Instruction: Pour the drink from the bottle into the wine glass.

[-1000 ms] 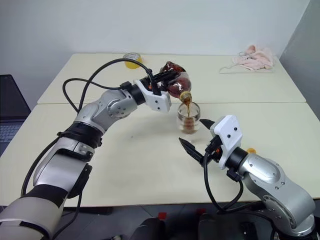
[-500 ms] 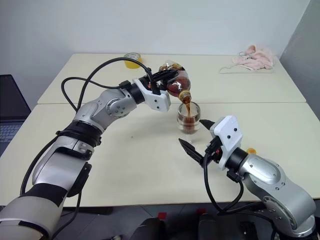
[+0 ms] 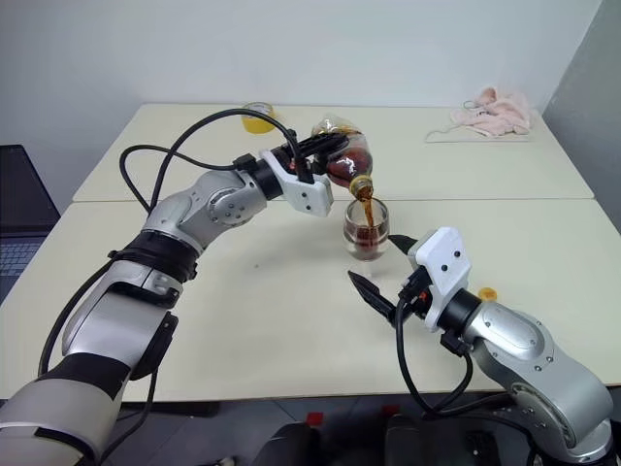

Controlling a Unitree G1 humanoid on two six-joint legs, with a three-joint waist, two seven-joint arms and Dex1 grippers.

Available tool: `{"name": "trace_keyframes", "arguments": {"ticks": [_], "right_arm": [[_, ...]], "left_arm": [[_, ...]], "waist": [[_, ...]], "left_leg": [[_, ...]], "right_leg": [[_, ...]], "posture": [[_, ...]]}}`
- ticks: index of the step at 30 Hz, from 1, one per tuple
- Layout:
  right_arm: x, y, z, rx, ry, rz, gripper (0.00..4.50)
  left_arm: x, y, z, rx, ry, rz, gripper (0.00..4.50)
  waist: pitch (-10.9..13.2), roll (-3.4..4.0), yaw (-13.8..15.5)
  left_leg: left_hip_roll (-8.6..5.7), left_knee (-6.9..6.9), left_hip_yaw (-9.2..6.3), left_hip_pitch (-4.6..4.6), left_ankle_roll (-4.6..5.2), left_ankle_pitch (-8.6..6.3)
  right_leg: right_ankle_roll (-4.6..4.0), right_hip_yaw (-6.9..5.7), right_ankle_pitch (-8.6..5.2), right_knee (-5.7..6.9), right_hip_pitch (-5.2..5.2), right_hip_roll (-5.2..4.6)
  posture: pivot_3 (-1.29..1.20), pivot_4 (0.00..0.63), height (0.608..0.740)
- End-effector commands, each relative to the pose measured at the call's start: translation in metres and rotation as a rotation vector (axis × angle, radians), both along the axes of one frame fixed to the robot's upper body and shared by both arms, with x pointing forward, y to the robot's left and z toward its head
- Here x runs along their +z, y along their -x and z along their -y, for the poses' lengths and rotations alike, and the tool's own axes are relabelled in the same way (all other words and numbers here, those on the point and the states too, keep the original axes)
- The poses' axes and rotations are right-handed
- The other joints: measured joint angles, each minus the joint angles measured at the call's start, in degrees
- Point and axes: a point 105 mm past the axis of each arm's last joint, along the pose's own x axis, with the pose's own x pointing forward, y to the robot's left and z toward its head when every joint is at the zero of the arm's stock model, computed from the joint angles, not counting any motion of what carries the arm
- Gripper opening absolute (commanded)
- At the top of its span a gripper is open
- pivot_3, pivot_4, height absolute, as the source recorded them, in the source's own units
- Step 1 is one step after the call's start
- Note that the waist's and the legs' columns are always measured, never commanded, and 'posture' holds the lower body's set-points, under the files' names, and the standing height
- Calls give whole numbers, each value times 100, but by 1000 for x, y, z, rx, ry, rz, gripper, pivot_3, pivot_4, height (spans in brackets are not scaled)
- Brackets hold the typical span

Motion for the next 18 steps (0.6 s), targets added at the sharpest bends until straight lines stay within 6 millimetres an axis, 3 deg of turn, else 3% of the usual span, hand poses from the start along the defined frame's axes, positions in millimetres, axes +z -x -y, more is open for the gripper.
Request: {"name": "trace_keyframes", "arguments": {"ticks": [1,18], "right_arm": [[13,6,-3,19,-13,63,4500],[13,7,-4,19,-14,63,4500]], "left_arm": [[23,3,1,-16,27,71,739],[22,1,-1,-5,25,70,739]], "waist": [[0,0,0],[0,0,0]], "left_leg": [[0,0,0,0,0,0],[-1,0,-1,0,0,0]], "right_leg": [[0,0,0,0,0,0],[0,0,0,0,0,0]], "posture": [[0,150,740],[0,150,740]]}}
